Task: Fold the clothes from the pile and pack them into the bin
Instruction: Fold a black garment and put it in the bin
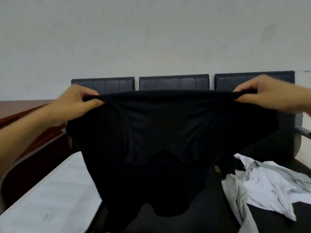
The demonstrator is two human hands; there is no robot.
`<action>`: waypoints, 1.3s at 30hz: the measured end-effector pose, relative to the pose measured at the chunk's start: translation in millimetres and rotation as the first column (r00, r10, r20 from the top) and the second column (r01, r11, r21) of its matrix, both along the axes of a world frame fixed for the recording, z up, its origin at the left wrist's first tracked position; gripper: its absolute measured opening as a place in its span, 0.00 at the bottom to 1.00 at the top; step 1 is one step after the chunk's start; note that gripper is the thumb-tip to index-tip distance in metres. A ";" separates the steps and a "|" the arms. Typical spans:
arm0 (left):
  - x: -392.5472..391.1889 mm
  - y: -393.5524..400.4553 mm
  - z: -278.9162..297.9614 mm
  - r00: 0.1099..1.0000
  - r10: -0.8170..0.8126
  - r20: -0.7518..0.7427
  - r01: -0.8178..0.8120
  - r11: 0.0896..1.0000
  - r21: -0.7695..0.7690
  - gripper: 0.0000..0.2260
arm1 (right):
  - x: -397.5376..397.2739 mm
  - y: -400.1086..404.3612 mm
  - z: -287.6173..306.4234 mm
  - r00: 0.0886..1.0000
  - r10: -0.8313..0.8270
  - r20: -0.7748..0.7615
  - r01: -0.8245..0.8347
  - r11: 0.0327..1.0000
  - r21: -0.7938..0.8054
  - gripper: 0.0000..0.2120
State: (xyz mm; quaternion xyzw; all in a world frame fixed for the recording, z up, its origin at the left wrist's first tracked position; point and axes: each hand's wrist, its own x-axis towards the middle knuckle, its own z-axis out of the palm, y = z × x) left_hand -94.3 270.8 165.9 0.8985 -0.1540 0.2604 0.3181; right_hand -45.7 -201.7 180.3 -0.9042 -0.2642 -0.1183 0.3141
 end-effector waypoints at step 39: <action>197.0 -23.9 -319.7 0.991 0.016 -0.131 0.033 0.930 0.365 0.05 | 206.5 1.0 -317.3 0.968 -0.191 0.164 0.238 0.910 -0.340 0.15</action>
